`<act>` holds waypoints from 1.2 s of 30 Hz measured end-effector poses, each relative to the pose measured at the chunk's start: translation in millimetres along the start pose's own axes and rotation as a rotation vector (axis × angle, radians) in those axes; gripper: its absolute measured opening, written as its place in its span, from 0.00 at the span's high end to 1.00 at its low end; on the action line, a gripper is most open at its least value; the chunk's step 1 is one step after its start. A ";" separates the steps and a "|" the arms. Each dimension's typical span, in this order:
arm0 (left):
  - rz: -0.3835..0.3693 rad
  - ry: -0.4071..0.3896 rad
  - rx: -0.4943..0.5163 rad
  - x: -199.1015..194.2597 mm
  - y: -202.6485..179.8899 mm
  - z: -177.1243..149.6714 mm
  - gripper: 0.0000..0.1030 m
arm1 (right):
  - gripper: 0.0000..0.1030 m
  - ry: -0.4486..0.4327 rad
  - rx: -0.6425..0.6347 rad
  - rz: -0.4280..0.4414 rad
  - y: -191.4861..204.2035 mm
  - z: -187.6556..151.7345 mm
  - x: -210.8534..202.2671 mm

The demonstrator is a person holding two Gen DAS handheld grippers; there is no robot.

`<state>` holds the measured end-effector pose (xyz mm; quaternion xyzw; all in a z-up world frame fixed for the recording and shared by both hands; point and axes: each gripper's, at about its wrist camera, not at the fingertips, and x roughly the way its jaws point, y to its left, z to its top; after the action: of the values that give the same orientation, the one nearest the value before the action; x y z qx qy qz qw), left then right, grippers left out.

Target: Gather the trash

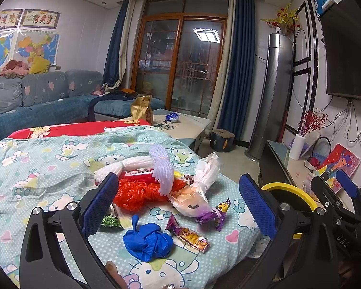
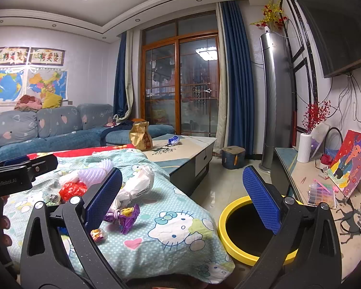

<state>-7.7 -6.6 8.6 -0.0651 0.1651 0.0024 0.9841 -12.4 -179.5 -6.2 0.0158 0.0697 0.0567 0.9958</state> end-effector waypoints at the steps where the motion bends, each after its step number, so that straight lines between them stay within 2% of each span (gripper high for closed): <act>1: 0.000 0.000 -0.002 0.4 0.8 -0.4 0.06 | 0.10 0.000 0.000 0.000 0.1 0.1 0.0; 25: -0.003 0.001 -0.002 -2.2 -0.5 0.3 0.06 | 0.10 0.016 -0.005 0.012 11.6 -7.2 3.6; 36: -0.012 0.043 -0.014 16.0 -4.5 1.1 0.06 | 0.10 0.041 0.006 0.016 2.4 -9.3 7.8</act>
<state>8.0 -11.3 5.0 -0.0731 0.1857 -0.0037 0.9799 -6.3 -175.9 -16.4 0.0180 0.0900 0.0645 0.9937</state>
